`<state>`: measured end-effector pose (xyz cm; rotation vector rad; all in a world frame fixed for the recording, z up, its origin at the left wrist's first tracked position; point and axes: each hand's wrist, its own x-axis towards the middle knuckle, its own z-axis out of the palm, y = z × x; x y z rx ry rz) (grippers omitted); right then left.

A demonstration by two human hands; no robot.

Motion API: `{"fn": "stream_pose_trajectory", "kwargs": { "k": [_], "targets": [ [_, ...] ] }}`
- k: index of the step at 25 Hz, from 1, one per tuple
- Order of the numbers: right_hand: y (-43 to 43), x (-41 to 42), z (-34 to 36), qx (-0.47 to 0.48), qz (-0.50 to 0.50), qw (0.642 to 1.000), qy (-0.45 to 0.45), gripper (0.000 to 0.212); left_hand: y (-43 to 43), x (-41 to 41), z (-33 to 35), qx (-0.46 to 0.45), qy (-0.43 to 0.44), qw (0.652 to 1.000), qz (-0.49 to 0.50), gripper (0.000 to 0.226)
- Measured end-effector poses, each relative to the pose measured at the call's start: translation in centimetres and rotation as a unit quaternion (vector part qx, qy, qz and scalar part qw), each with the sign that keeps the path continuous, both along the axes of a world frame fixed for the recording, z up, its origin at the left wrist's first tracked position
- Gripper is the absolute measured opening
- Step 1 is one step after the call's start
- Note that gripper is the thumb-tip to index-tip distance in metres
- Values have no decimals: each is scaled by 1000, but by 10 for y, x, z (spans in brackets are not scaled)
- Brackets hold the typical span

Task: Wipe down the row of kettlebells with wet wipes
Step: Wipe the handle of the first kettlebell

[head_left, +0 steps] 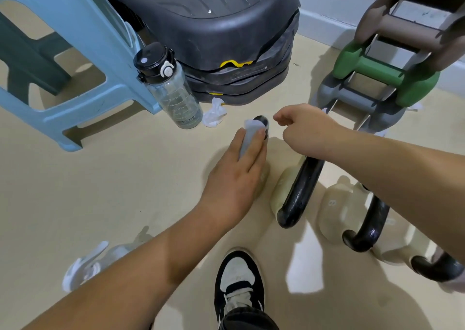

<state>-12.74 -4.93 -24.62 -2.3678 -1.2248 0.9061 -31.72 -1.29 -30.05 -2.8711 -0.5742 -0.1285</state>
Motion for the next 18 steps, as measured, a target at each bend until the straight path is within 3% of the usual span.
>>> {"fn": "stream_pose_trajectory", "kwargs": {
  "k": [1, 3, 5, 7, 10, 12, 14, 16, 18],
  "targets": [
    [0, -2, 0, 1, 3, 1000, 1, 55, 6, -1, -2, 18, 14, 999, -24, 63],
    [1, -5, -1, 9, -4, 1000, -6, 54, 19, 15, 0, -50, 82, 995, -29, 62],
    [2, -4, 2, 18, -29, 999, -9, 56, 28, 47, 5, -120, 166, 978, 26, 41],
    [1, 0, 4, 15, -49, 999, -10, 59, 38, 87, 12, -112, 205, 971, 53, 24],
    [5, 10, 6, 13, -61, 998, 0, 55, 52, 121, 22, -122, 250, 955, 105, 17],
    [7, 15, 4, 13, -74, 997, 16, 53, 52, 116, 15, -141, 176, 965, 136, 21],
    [7, 16, 2, 10, -71, 997, 23, 51, 38, 91, 6, -188, 48, 965, 179, 32],
    [10, 11, -1, 21, -55, 998, 18, 46, 17, 56, -1, -265, -60, 937, 221, 45],
    [10, 0, -3, 41, -25, 999, 18, 42, -6, 17, -7, -357, -164, 881, 264, 51]
  ]
}}
